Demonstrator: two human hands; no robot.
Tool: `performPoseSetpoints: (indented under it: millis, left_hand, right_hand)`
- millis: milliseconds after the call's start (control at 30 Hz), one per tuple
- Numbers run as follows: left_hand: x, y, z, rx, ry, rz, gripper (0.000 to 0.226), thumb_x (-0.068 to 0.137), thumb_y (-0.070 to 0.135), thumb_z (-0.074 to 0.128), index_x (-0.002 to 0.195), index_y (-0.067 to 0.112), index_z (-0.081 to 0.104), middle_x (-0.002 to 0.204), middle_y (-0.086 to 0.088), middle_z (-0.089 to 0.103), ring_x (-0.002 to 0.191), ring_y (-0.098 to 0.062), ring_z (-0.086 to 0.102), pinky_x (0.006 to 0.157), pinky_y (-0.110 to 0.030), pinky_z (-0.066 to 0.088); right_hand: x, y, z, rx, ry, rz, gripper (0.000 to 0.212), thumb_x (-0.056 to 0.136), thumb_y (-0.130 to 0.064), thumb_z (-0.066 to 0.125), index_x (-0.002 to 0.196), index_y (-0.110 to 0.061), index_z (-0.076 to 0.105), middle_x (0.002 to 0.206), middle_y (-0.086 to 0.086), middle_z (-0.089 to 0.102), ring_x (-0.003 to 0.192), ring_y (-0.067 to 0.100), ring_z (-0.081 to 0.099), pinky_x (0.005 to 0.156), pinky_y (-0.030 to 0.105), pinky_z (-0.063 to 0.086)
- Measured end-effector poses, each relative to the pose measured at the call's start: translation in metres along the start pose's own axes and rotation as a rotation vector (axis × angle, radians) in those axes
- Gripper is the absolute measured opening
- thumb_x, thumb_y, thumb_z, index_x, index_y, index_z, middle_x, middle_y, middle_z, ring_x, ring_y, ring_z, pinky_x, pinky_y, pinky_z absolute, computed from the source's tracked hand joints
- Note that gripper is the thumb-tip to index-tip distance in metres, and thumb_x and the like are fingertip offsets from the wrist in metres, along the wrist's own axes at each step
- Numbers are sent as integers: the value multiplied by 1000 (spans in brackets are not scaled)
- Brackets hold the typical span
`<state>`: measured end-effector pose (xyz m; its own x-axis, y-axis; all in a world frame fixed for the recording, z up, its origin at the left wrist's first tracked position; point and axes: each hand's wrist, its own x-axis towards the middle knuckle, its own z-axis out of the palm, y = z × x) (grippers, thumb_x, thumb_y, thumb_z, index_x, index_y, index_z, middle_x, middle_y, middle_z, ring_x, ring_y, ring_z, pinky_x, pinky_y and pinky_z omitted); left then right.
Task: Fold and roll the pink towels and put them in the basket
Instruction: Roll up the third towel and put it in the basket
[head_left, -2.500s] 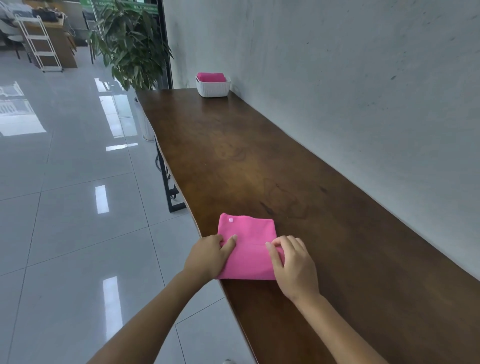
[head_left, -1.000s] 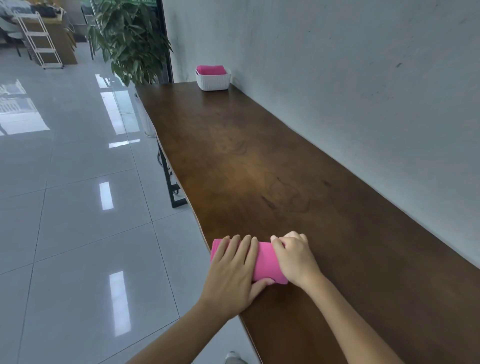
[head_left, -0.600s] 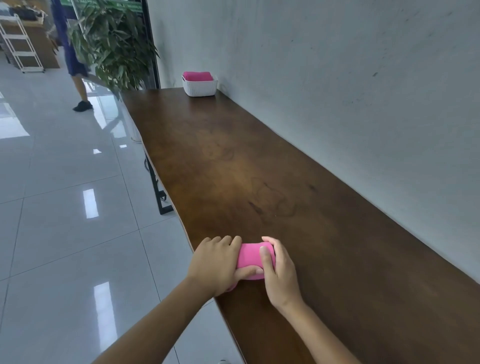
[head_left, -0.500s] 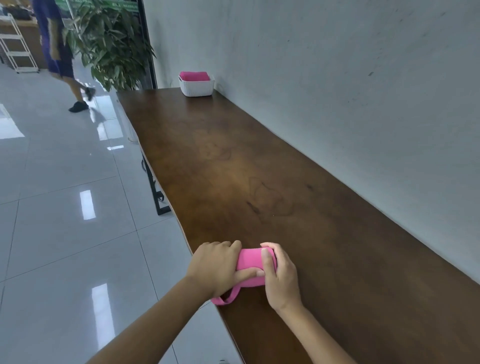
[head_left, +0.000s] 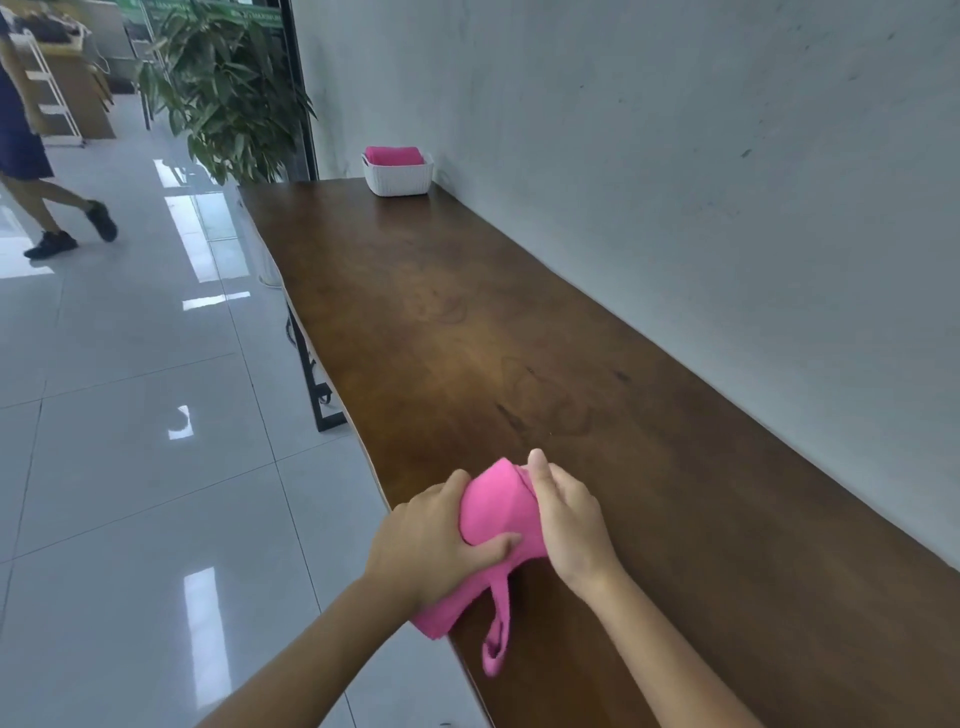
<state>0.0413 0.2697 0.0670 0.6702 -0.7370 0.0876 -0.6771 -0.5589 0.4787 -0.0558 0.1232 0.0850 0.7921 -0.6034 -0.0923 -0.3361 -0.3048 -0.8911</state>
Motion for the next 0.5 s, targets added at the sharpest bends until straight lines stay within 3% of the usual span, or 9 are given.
performPoseSetpoints:
  millis: [100, 200, 333, 433, 500]
  left_hand:
    - [-4, -12, -3, -324, -18, -139, 72, 69, 94, 44, 112, 37, 48, 92, 18, 63, 78, -7, 65, 66, -22, 56]
    - [-11, -20, -4, -684, 0, -261, 69, 67, 88, 54, 111, 34, 55, 97, 11, 69, 84, -12, 70, 74, -34, 62]
    - [-19, -23, -9, -1035, 20, -375, 64, 70, 72, 64, 121, 35, 56, 109, 6, 70, 94, -16, 71, 83, -40, 61]
    - [-25, -19, -14, -1133, 47, -416, 59, 71, 65, 65, 120, 32, 57, 107, 1, 71, 93, -19, 72, 81, -36, 60]
    - [-30, -14, -16, -1205, 79, -418, 57, 73, 65, 64, 118, 30, 59, 103, -3, 72, 91, -25, 73, 79, -39, 61]
  right_hand:
    - [-9, 7, 3, 160, -74, -50, 52, 90, -77, 42, 117, -39, 63, 114, -12, 70, 108, 6, 65, 96, 38, 54]
    - [-26, 12, 7, 239, -194, -31, 57, 82, -73, 63, 127, -39, 57, 124, -12, 67, 114, 10, 65, 98, 41, 54]
    - [-46, 8, 11, 126, -235, -78, 44, 79, -51, 79, 118, -37, 64, 115, -13, 71, 109, 9, 66, 93, 35, 56]
    - [-54, 1, 13, 89, -175, -168, 17, 88, -36, 75, 104, -31, 73, 101, -10, 74, 97, 12, 69, 85, 35, 56]
    - [-57, -4, 13, 70, -156, -214, 13, 92, -37, 69, 102, -30, 75, 96, -7, 74, 91, 17, 68, 79, 39, 56]
